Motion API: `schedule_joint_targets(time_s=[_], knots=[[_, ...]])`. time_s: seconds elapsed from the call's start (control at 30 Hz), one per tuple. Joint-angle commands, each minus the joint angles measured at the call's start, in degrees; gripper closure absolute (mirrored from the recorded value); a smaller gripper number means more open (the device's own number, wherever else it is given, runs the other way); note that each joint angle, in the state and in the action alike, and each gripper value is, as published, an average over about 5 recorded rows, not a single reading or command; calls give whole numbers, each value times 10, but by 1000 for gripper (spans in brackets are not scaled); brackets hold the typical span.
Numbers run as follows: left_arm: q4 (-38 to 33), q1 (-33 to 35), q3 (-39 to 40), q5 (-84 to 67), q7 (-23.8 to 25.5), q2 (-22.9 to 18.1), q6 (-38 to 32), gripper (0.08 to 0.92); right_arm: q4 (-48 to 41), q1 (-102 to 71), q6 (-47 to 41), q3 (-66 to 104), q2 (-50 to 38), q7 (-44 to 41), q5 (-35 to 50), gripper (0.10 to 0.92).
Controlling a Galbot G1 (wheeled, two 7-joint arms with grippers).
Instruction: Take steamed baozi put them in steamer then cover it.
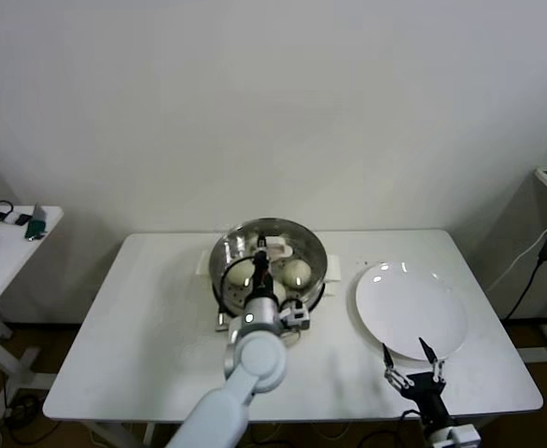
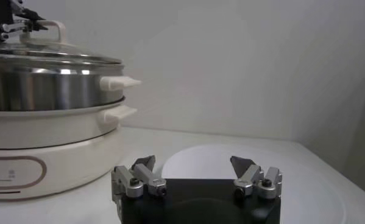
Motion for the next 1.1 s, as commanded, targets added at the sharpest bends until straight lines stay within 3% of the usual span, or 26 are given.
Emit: schedule_joint_targets(time_s=[0.03,0.73,0.87,1.1], knots=[[10,0,0,-9,-9,-7,1,862,-1,0,0,0,1,-1,-1,203],[-5,-7,3,-41,-7,6,-1,846,0,0,2,-1,2,-8,-2,203],[-20,-10,10,-55,-7,14,-1,753,1,0,-1,-3,2,-8,-1,203],[-62,-5,21,-93,13,49,11,519,3,0,-8,-4,-3,-10,0,203]])
